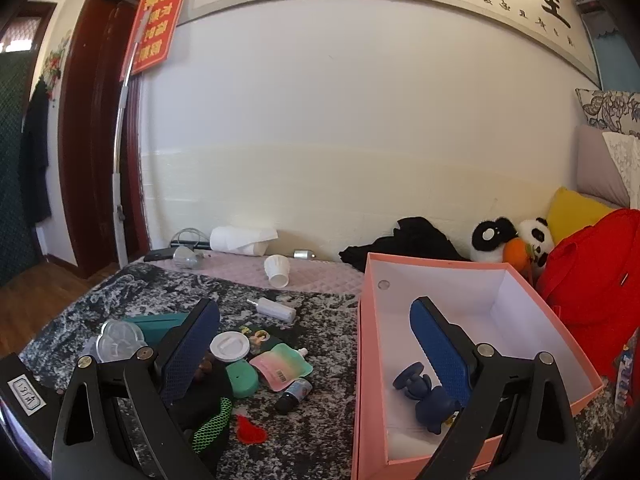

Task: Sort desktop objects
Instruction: 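Move the left tool toward the black glove with green mesh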

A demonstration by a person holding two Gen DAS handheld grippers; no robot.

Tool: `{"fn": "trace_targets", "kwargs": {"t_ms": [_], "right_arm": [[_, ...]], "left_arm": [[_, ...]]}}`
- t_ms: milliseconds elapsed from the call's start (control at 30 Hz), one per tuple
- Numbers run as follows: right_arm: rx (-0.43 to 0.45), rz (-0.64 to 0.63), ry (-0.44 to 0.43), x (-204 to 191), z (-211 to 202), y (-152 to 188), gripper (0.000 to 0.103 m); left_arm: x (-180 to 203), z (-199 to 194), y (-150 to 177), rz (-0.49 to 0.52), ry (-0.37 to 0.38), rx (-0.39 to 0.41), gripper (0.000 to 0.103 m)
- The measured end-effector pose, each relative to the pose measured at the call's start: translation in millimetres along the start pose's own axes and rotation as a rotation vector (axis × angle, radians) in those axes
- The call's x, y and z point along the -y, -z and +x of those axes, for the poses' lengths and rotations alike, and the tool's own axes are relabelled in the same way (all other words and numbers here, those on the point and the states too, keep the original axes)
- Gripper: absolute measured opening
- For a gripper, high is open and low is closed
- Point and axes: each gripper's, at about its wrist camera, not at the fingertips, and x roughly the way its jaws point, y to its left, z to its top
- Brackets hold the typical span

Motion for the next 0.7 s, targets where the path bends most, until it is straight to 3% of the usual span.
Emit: {"fn": "trace_targets", "kwargs": {"t_ms": [700], "right_arm": [[-0.002,0.026,0.025,14.4,-0.5,-4.5,0.098]], "left_arm": [[8.2,3.8,-4.8,-0.026,0.017,0.0,0.102]]}}
